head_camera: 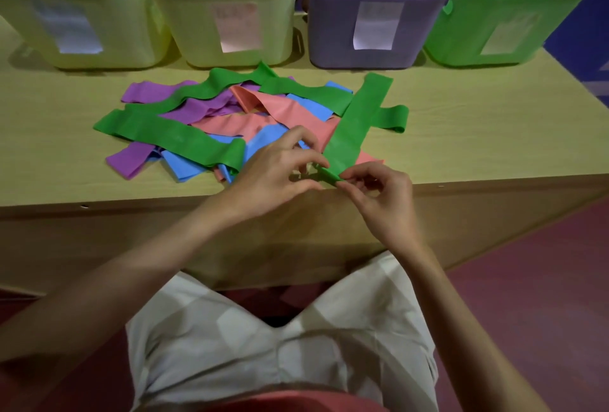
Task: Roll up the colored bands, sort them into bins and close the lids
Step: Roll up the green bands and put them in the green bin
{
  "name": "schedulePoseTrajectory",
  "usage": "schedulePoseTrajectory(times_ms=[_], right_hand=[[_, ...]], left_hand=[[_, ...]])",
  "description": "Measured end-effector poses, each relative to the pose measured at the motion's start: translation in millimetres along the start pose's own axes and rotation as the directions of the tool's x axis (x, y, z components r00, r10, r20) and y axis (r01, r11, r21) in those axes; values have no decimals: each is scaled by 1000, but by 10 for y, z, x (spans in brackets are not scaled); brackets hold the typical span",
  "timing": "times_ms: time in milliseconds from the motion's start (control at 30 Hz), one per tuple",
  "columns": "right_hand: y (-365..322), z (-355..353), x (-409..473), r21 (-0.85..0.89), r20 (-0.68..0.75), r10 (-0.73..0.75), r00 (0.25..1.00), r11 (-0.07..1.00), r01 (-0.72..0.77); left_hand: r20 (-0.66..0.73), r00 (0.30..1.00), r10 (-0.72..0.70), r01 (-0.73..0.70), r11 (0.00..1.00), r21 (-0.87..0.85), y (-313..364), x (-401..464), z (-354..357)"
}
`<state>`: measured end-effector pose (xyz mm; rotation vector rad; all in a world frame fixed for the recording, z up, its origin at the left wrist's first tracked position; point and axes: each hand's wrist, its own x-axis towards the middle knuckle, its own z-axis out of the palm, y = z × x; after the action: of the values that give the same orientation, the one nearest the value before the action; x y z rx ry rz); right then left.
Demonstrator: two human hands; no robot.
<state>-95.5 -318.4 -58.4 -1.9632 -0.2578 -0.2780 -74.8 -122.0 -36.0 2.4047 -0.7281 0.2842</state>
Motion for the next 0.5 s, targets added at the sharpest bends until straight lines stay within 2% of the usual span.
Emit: schedulePoseTrajectory(times_ms=[167, 367, 500], right_hand=[[3, -12, -6, -24, 13, 17, 1000, 1000, -17], [32, -22, 19, -154, 6, -74, 997, 985, 74], [38, -4, 20, -255, 36, -150, 988, 955, 154]], left_hand=[[-48, 991, 124, -123, 992, 23, -38, 27, 58], [-82, 989, 127, -125, 992, 22, -76, 66, 92], [-58, 991, 117, -115, 993, 34, -101, 46, 105]])
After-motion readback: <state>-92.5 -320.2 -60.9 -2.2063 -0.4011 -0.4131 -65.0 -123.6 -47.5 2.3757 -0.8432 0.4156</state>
